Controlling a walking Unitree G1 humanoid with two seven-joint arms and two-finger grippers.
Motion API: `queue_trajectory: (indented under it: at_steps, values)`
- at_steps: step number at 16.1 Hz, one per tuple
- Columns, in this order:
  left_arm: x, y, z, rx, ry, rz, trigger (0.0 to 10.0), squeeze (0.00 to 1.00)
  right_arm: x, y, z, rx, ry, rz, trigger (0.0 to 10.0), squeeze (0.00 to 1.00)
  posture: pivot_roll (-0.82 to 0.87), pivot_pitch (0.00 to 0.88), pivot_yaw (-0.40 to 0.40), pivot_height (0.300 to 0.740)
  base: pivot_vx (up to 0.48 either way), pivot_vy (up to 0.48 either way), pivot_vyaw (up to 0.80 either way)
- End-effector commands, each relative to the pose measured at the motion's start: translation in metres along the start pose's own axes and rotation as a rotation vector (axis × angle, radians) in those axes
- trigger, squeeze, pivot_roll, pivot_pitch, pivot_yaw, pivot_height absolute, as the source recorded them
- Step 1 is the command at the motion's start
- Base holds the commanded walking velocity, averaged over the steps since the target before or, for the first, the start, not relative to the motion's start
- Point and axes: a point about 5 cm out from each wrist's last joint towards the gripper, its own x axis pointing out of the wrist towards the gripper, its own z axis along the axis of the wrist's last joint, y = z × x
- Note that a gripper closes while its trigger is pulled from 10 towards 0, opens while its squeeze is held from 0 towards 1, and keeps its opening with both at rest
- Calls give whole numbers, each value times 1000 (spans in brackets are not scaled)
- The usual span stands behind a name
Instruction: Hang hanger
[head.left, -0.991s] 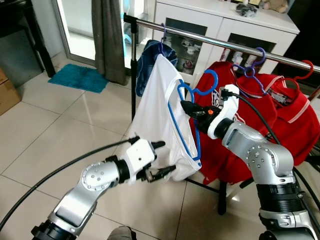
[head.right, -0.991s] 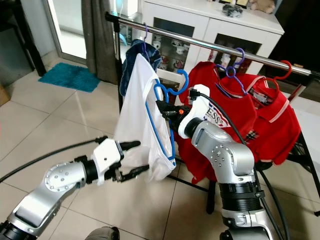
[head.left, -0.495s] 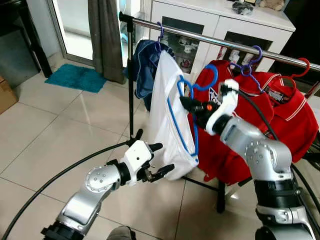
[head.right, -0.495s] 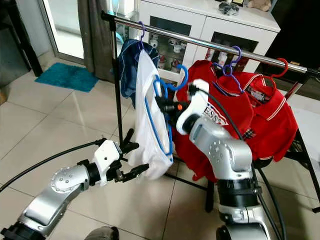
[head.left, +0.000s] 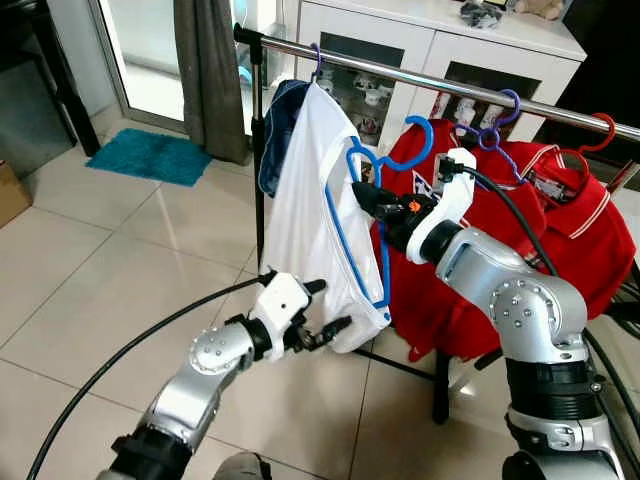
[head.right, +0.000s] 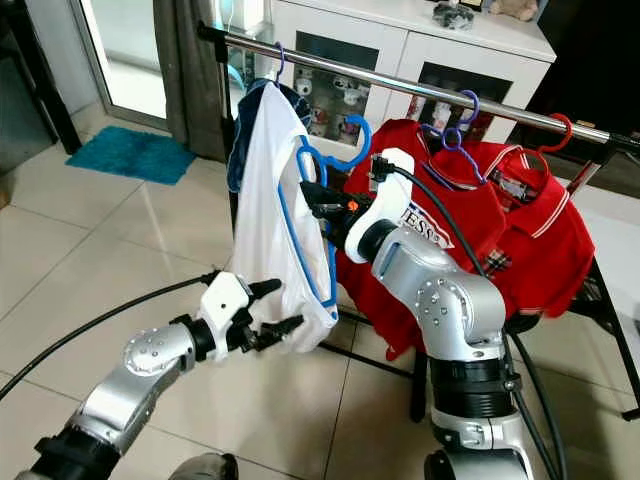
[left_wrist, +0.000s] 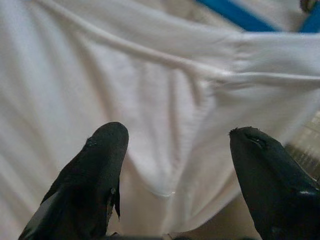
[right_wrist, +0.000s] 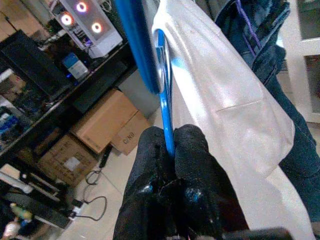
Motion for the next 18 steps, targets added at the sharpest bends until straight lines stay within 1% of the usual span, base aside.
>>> queue_trajectory:
  at_steps: [1, 3, 4, 5, 7, 8, 18]
  values:
    - [5, 4, 1, 2, -11, -5, 6431, 0, -2, 10, 17, -20, -54, 31, 10000, 0, 75, 32, -88, 740, 0, 0, 0]
    - [9, 6, 2, 4, -12, -19, 3373, 0, -3, 12, 18, -18, -54, 38, 10000, 0, 71, 34, -87, 740, 0, 0, 0]
    - [10, 7, 3, 8, -12, -19, 941, 0, -3, 13, 18, -17, -54, 39, 10000, 0, 69, 36, -86, 740, 0, 0, 0]
    - [11, 9, 3, 12, -13, -18, 0, 0, -3, 14, 18, -16, -53, 41, 10000, 0, 67, 38, -84, 740, 0, 0, 0]
    - [11, 10, 3, 21, -15, -22, 0, 0, -3, 15, 17, -13, -50, 41, 10000, 0, 66, 40, -82, 740, 0, 0, 0]
    - [12, 10, 2, 31, -16, -40, 0, 0, -4, 16, 17, -8, -46, 40, 10000, 0, 65, 42, -80, 740, 0, 0, 0]
    - [17, 8, 2, 37, -27, -79, 0, 0, -4, 17, 19, -8, -51, 40, 10000, 0, 58, 38, -76, 740, 0, 0, 0]
